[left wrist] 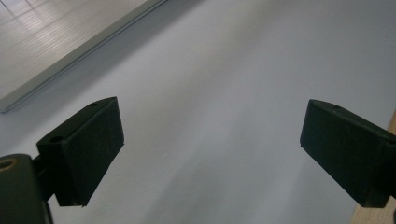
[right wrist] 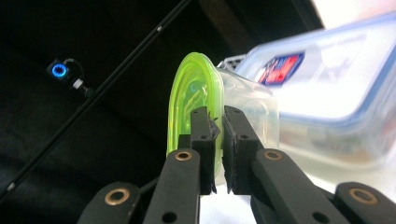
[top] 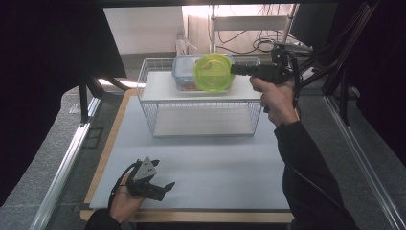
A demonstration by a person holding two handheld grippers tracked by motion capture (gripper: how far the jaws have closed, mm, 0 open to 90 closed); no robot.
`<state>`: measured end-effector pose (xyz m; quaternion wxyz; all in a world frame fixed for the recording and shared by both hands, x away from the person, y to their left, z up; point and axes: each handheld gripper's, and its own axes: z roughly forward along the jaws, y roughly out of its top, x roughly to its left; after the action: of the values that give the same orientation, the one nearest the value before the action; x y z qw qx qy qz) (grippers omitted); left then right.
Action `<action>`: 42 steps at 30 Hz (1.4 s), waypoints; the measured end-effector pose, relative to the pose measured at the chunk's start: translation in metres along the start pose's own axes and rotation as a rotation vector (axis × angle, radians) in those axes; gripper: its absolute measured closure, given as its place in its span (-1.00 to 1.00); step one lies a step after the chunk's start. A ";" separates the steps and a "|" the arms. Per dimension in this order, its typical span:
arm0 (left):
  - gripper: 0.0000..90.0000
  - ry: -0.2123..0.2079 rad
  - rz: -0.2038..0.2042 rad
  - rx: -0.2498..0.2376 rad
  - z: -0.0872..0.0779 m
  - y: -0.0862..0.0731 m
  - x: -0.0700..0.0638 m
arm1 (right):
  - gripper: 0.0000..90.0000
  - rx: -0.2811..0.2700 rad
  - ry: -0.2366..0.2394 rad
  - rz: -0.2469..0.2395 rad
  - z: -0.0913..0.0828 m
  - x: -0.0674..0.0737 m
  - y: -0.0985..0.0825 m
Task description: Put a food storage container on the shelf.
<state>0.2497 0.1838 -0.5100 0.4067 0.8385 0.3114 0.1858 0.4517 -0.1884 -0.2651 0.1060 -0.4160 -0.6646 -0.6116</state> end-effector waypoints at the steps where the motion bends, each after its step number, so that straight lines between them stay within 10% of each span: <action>1: -0.87 0.000 0.000 -0.002 0.000 0.000 0.000 | 0.87 -0.007 -0.003 0.004 0.002 0.000 0.004; 16: -0.87 -0.013 -0.015 -0.027 -0.002 0.000 0.001 | 0.87 -0.044 -0.070 0.049 0.042 -0.014 0.046; 25: -0.87 -0.016 -0.007 -0.017 -0.001 -0.001 0.001 | 0.86 -0.045 -0.060 0.100 0.059 -0.026 0.054; 30: -0.87 -0.020 -0.005 -0.011 -0.001 -0.001 0.001 | 0.77 -0.075 -0.155 0.070 0.065 -0.025 0.055; 42: -0.87 -0.030 0.001 -0.001 0.001 -0.002 0.001 | 0.64 -0.093 -0.203 0.081 0.074 -0.031 0.056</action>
<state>0.2501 0.1847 -0.5117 0.4117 0.8411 0.3048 0.1735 0.5363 -0.1402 -0.2615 0.0436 -0.5067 -0.6255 -0.5917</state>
